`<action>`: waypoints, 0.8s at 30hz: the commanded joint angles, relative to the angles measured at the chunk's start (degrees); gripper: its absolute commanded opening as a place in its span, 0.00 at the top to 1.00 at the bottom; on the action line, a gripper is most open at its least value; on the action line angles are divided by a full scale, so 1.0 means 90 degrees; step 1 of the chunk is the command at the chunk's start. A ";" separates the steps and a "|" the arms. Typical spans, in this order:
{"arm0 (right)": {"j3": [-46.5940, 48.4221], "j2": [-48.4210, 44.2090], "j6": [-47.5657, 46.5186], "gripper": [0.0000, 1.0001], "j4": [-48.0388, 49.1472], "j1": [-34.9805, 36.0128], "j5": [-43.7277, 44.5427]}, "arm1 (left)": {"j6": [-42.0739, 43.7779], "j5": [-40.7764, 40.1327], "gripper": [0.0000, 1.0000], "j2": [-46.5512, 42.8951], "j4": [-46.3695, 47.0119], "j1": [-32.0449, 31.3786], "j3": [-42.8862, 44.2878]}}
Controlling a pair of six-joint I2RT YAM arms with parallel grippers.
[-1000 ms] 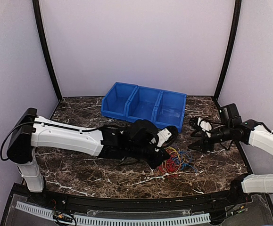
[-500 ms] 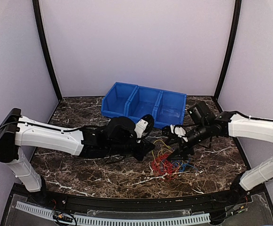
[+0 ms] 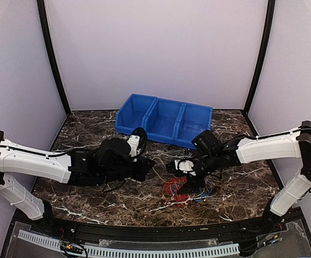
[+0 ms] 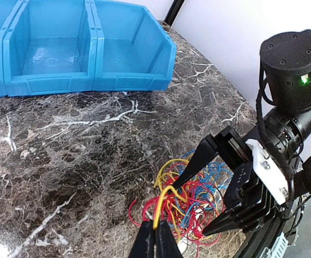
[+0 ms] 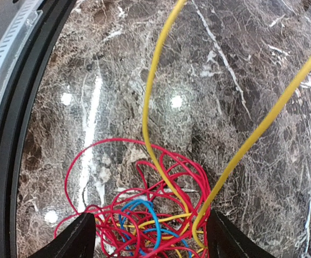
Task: Untangle the cables
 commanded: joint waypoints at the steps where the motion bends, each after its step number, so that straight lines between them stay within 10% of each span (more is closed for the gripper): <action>1: -0.0387 0.0090 -0.0063 0.30 0.0741 0.0208 0.0772 | -0.0285 -0.0285 1.00 -0.0393 0.0167 0.0038 -0.0340; 9: -0.0366 0.0763 -0.0116 0.68 0.0834 0.0253 0.1423 | -0.0255 -0.0716 1.00 -0.1086 0.0107 0.0038 -0.0649; 24: -0.0218 0.1179 0.0185 0.75 0.0646 -0.0032 0.1918 | 0.2072 -0.2979 1.00 -0.4355 -0.2209 0.0048 0.1413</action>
